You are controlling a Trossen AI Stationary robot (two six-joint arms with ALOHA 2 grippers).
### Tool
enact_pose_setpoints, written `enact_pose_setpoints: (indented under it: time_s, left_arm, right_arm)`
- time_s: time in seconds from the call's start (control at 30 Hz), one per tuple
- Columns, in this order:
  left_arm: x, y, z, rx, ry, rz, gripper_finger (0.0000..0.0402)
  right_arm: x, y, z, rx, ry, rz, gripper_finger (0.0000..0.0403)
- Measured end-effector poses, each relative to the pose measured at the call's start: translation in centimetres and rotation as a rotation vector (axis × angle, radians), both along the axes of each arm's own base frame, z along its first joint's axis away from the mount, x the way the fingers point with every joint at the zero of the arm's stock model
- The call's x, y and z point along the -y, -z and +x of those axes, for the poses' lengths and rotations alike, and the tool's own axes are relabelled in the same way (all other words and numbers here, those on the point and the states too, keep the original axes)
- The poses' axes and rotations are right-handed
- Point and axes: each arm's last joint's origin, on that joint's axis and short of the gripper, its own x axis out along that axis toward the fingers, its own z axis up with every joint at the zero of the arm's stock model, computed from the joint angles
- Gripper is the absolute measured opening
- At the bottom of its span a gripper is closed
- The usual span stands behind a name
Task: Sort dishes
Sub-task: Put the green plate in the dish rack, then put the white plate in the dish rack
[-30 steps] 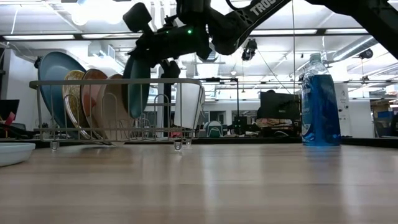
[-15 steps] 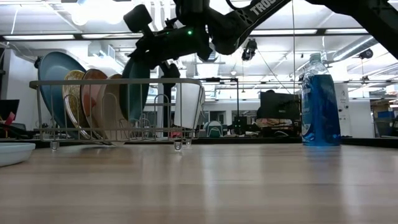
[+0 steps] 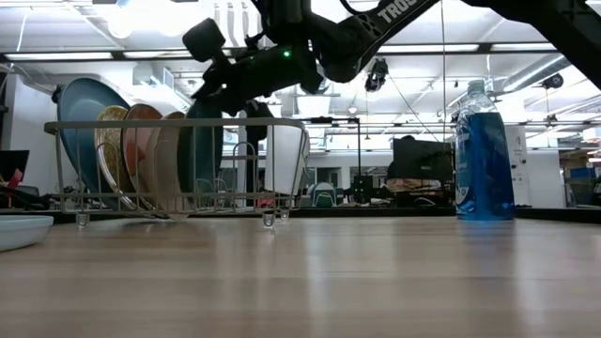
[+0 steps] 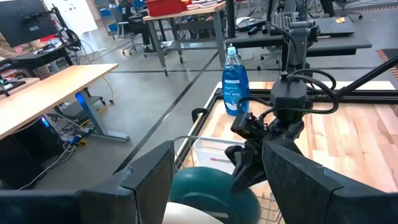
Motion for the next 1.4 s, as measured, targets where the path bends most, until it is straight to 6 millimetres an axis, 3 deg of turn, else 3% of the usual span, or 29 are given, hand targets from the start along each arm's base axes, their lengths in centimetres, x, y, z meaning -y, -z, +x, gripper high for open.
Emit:
enact_pose_setpoints:
  time_s: [0.43, 0.7, 1.4]
  left_arm:
    - [0.0, 0.0, 0.0, 0.005, -0.002, -0.011, 0.0233]
    - [0.0, 0.0, 0.0, 0.010, 0.000, -0.029, 0.0233]
    - [0.2, 0.0, 0.1, 0.012, 0.036, -0.071, 0.0233]
  right_arm:
    - [0.0, 0.0, 0.0, -0.018, 0.000, -0.017, 0.0107]
    - [-0.1, -1.5, 0.6, -0.049, -0.003, -0.077, 0.0159]
    - [-1.1, -5.4, 1.2, -0.417, -0.070, -0.196, 0.0229]
